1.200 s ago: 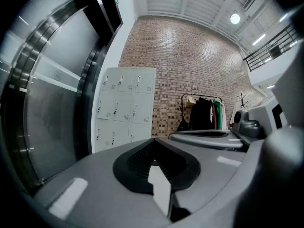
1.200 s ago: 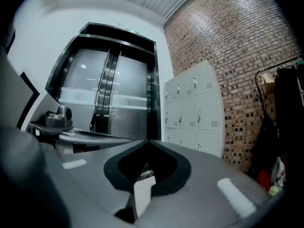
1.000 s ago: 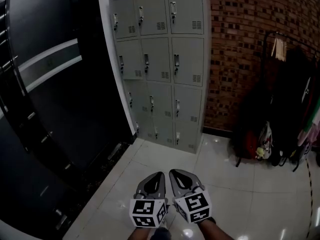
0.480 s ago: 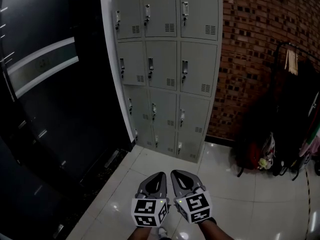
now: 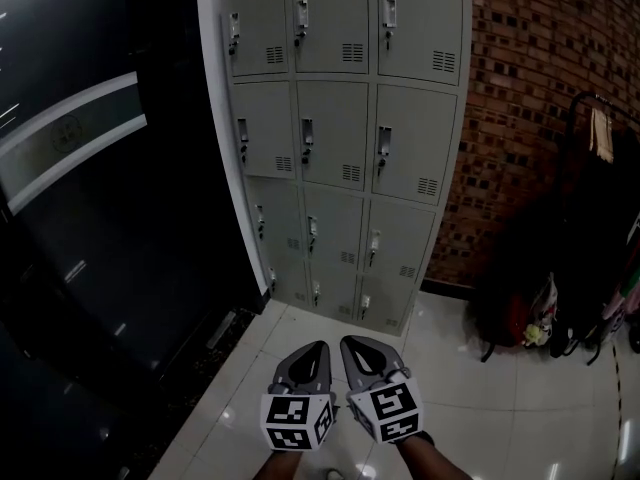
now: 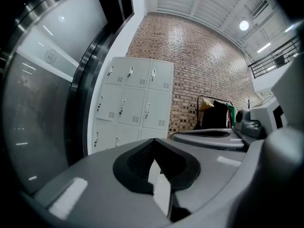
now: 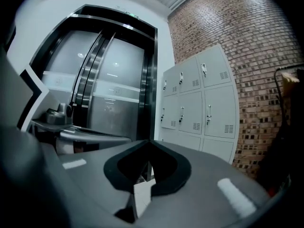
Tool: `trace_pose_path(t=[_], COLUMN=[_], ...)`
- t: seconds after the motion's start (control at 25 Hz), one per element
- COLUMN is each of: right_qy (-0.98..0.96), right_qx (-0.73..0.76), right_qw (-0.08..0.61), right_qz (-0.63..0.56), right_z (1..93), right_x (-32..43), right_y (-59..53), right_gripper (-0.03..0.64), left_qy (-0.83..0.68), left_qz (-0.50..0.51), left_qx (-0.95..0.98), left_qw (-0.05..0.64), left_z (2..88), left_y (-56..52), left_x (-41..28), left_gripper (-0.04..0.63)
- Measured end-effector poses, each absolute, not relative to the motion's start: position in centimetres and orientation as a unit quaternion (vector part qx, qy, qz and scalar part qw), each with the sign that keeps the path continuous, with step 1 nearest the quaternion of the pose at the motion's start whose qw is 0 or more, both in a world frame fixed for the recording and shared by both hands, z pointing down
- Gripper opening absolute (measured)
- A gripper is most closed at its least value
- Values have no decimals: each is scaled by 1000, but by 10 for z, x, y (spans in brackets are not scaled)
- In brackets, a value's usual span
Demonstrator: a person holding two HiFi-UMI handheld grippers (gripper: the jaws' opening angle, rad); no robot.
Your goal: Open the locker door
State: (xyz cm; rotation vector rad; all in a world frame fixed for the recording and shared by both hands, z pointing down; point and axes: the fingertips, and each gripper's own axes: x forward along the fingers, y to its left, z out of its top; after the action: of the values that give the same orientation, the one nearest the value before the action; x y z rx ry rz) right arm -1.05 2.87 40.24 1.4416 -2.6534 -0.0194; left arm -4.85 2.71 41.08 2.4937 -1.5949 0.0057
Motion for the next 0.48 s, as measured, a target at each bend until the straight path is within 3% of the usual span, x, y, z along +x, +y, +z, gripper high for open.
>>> trace_pose_path(t=[0.48], right_qy=[-881], right_qx=[470], right_qw=[48], right_qz=[-17], right_z=[397], right_x=[-34], right_y=[-36], right_gripper=[0], left_qy=[-540], left_qz=[0], left_qx=[838], left_qw=[79], left_z=[405], left_y=[-41], left_x=[-72], left_gripper=[6])
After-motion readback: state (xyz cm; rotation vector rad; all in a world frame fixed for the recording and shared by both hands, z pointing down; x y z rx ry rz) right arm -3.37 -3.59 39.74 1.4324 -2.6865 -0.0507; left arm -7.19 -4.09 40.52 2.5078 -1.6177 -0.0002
